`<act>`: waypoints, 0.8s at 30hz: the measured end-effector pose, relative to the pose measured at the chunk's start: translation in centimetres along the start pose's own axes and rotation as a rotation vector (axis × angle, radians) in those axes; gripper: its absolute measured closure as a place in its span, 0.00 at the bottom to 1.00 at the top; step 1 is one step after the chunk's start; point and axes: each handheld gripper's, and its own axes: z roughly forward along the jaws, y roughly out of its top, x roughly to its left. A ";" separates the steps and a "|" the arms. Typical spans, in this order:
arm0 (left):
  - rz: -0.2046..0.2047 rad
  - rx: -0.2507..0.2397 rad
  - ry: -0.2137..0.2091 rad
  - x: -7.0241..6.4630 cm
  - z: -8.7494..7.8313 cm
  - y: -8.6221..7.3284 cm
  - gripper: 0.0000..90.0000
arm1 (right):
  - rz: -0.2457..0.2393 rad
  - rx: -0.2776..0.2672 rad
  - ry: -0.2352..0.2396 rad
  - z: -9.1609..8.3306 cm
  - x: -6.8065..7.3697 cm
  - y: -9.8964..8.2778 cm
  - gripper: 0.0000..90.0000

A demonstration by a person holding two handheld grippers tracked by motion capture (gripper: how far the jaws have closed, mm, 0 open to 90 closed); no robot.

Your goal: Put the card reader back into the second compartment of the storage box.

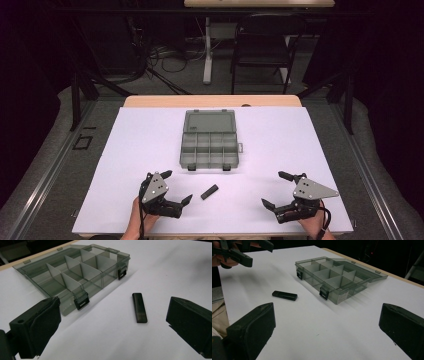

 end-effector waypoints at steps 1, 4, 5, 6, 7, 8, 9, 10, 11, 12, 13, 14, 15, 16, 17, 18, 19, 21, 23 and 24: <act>0.000 0.000 0.000 0.0 0.0 0.0 0.00 | 0.000 0.000 0.000 0.0 0.0 0.0 0.00; -0.012 0.016 -0.008 -0.1 0.4 0.2 0.00 | 0.003 -0.001 -0.004 -0.1 0.0 0.0 0.00; -0.015 0.022 -0.011 -0.2 0.5 0.2 0.00 | 0.006 -0.002 -0.004 -0.1 0.0 0.0 0.00; -0.013 0.030 -0.012 -0.3 0.6 0.2 0.00 | 0.001 -0.005 -0.005 -0.1 0.0 0.0 0.00; -0.013 0.030 -0.012 -0.3 0.6 0.2 0.00 | 0.000 -0.005 -0.006 -0.1 0.0 0.0 0.00; -0.016 0.034 -0.021 -0.5 0.8 0.3 0.00 | -0.002 -0.002 -0.006 -0.1 0.0 0.0 0.00; -0.016 0.034 -0.021 -0.5 0.8 0.3 0.00 | -0.002 -0.002 -0.006 -0.1 0.0 0.0 0.00; -0.015 0.043 -0.022 -0.6 1.0 0.4 0.00 | -0.002 -0.006 -0.005 -0.1 0.0 0.0 0.00; -0.014 0.047 -0.023 -0.6 1.1 0.4 0.00 | -0.003 0.000 -0.003 0.0 0.0 0.0 0.00; -0.014 0.054 -0.024 -0.7 1.2 0.5 0.00 | -0.003 0.000 -0.003 0.0 0.0 0.0 0.00; -0.020 0.068 -0.028 -0.8 1.5 0.5 0.00 | -0.004 0.001 -0.001 0.0 0.0 0.0 0.00; -0.020 0.068 -0.028 -0.8 1.5 0.5 0.00 | -0.004 0.001 -0.001 0.0 0.0 0.0 0.00; -0.024 0.081 -0.027 -1.0 1.8 0.6 0.00 | -0.002 0.000 0.001 0.0 0.0 0.0 0.00; -0.023 0.088 -0.028 -1.0 1.9 0.6 0.00 | -0.001 0.001 0.002 0.0 0.0 0.0 0.00; -0.024 0.093 -0.028 -1.1 2.0 0.7 0.00 | 0.000 0.001 0.003 0.0 0.0 0.0 0.00; -0.024 0.096 -0.026 -1.2 2.2 0.7 0.00 | -0.001 0.001 0.004 0.0 0.0 0.0 0.00; -0.024 0.096 -0.026 -1.2 2.2 0.7 0.00 | -0.001 0.001 0.004 0.0 0.0 0.0 0.00; -0.025 0.107 -0.024 -1.3 2.4 0.7 0.00 | -0.004 0.003 0.005 0.0 0.0 0.0 0.00; -0.025 0.117 -0.022 -1.5 2.8 0.8 0.00 | -0.005 0.000 0.008 0.0 0.1 0.1 0.00; -0.024 0.125 -0.019 -1.6 2.9 0.8 0.00 | -0.006 0.001 0.008 0.0 0.1 0.1 0.00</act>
